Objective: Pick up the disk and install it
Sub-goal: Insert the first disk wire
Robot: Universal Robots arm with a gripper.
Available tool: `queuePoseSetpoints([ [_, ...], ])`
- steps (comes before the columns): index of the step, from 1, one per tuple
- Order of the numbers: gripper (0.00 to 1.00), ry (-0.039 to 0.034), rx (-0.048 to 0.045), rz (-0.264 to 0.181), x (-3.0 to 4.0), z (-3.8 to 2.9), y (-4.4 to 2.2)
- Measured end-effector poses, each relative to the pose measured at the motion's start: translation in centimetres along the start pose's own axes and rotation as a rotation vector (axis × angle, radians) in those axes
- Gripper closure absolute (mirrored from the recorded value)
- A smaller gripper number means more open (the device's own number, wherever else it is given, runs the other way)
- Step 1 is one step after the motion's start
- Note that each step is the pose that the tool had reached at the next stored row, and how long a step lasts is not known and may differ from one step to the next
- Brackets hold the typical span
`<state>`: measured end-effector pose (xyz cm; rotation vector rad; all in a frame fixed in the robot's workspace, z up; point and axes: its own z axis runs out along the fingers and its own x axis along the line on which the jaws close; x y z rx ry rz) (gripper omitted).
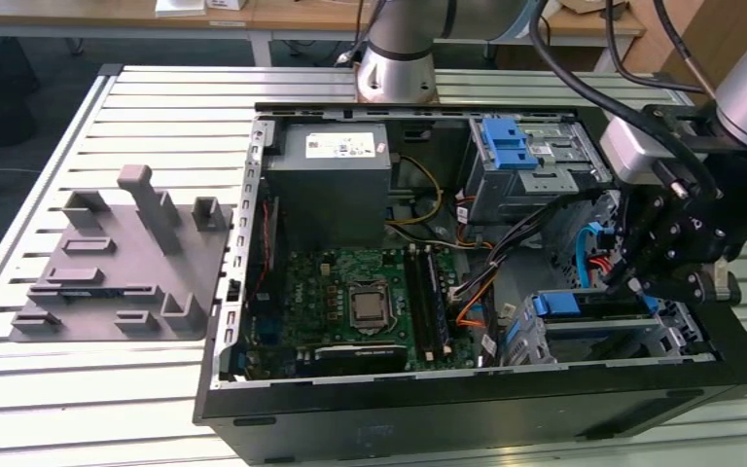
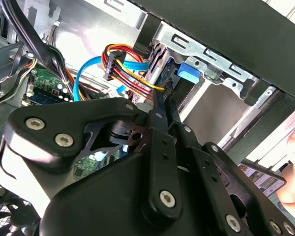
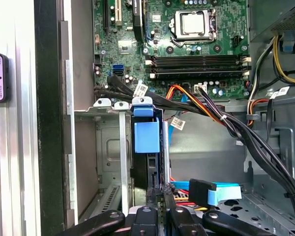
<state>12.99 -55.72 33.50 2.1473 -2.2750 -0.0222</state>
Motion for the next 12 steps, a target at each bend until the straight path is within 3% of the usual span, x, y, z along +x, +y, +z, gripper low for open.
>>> queuePoseSetpoints([
  [12,0.84,-0.0002,-0.0016,0.000,0.00,-0.08,-0.03],
])
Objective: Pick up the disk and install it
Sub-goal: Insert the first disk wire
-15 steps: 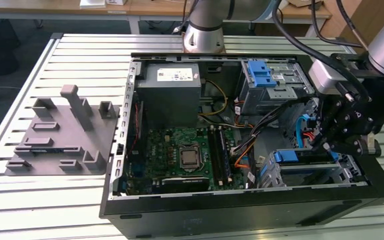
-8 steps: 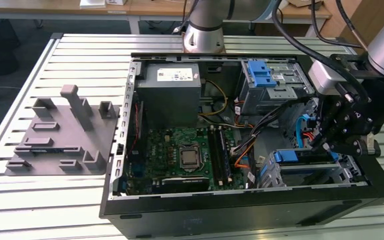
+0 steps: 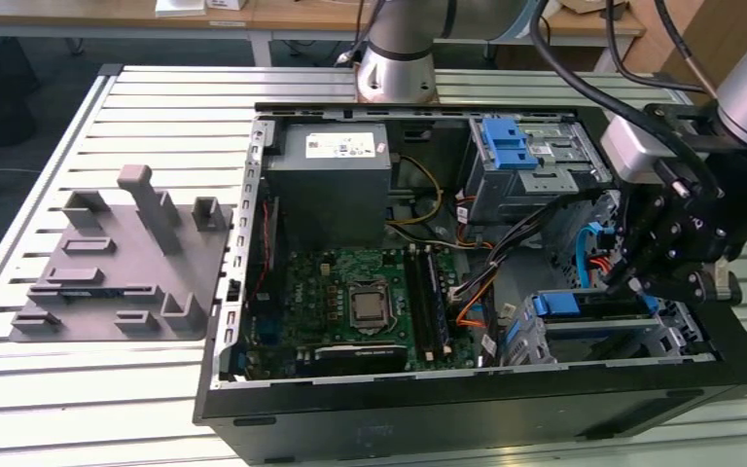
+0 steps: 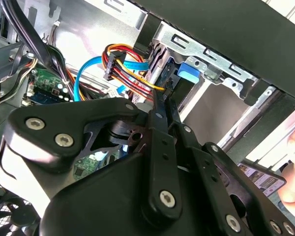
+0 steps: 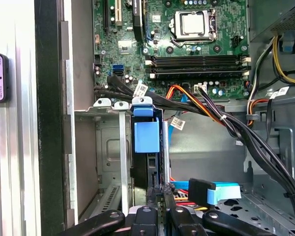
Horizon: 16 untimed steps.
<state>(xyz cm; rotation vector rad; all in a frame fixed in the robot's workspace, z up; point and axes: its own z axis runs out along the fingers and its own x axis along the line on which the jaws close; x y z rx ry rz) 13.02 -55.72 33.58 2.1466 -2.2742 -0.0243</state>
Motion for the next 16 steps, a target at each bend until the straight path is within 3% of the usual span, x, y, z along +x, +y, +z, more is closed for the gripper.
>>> queuePoseSetpoints([
  [16,0.84,0.0001,-0.0001,0.000,0.08,0.18,-0.07],
])
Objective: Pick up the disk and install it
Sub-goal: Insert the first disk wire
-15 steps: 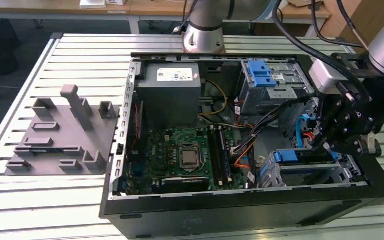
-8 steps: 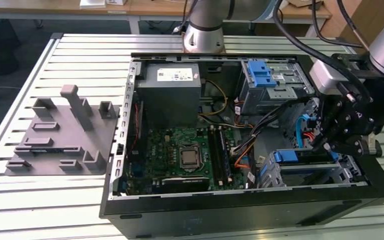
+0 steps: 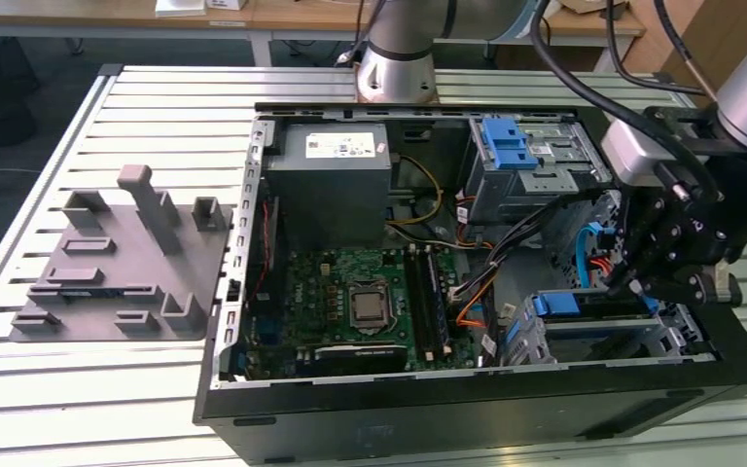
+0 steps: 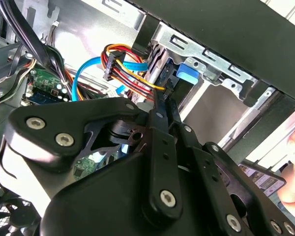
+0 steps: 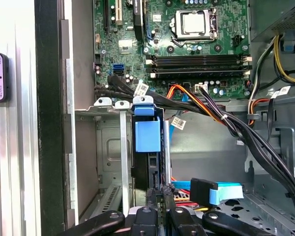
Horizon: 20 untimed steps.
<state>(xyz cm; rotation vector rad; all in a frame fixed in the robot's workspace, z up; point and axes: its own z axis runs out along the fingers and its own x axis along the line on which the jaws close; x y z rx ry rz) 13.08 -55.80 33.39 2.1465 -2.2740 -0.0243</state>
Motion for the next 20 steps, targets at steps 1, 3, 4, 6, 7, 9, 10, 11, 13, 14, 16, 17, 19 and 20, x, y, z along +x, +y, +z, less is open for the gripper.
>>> queuePoseSetpoints([
  [1,0.84,0.0000,0.0000,0.000,0.00,0.02,0.00],
  [3,0.84,0.0001,0.0000,0.000,0.00,0.07,0.00],
  [4,0.84,0.0001,0.0000,0.000,0.00,0.10,0.00],
  [6,0.84,-0.0002,0.0000,0.000,0.00,0.18,0.00],
  [7,0.84,-0.0001,0.0000,0.000,0.00,0.21,0.00],
  [9,0.84,0.0000,0.0000,0.000,0.00,0.28,0.00],
  [10,0.84,-0.0001,0.0000,0.000,0.00,0.32,-0.01],
  [11,0.84,-0.0001,-0.0001,0.000,0.00,0.35,-0.01],
  [13,0.84,0.0002,0.0000,0.000,0.00,0.38,-0.01],
  [14,0.84,0.0002,0.0000,0.000,0.00,0.38,-0.01],
  [16,0.84,0.0001,0.0000,0.000,0.00,0.39,-0.02],
  [17,0.84,0.0000,0.0000,0.000,0.00,0.39,-0.02],
  [19,0.84,-0.0002,-0.0001,0.000,0.00,0.40,-0.02],
  [20,0.83,-0.0003,0.0000,0.000,0.00,0.40,-0.02],
])
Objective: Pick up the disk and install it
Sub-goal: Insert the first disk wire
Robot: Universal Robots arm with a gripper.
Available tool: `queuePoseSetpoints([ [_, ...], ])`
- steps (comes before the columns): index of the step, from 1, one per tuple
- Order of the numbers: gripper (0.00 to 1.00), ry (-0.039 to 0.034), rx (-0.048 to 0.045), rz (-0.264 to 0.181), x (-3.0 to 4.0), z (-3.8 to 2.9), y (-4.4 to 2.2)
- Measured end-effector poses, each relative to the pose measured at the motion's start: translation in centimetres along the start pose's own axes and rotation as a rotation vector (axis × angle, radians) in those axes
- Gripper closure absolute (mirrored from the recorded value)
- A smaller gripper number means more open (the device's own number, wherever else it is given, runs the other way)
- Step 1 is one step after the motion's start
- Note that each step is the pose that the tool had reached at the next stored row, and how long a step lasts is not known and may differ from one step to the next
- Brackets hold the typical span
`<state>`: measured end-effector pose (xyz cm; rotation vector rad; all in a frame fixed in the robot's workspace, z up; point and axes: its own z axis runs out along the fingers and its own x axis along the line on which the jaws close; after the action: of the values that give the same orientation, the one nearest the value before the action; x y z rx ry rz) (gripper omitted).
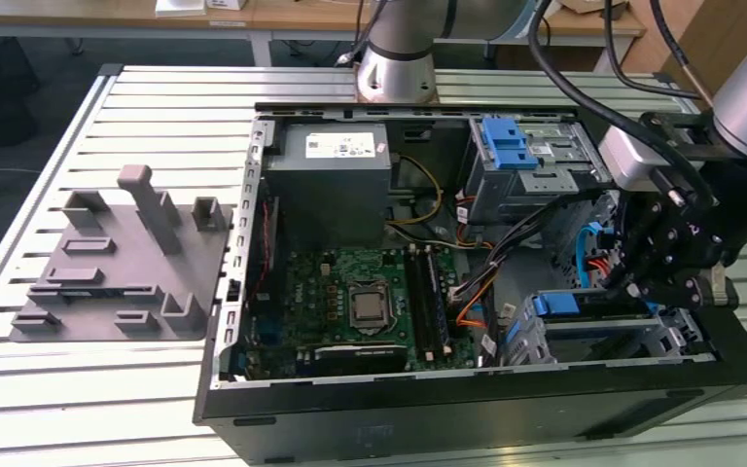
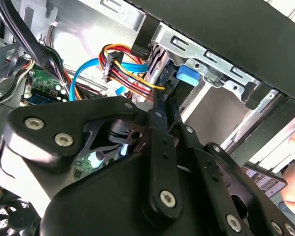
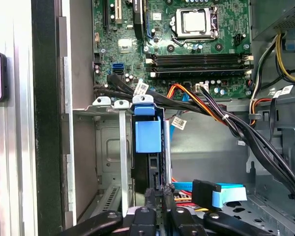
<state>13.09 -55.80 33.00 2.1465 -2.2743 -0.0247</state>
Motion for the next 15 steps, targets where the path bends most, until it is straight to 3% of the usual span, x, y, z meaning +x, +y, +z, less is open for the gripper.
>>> queuePoseSetpoints([
  [2,0.83,0.0002,0.0000,0.000,0.00,-0.18,0.00],
  [3,0.76,0.0003,0.0000,0.000,0.00,-0.32,0.00],
  [7,0.76,0.0003,-0.0002,0.000,0.00,-1.02,0.02],
  [9,0.78,0.0001,-0.0002,0.000,0.00,-1.20,0.02],
  [11,0.89,-0.0001,-0.0003,0.000,0.00,-1.20,0.02],
  [15,0.89,0.0001,-0.0003,0.000,0.00,-1.21,0.02],
])
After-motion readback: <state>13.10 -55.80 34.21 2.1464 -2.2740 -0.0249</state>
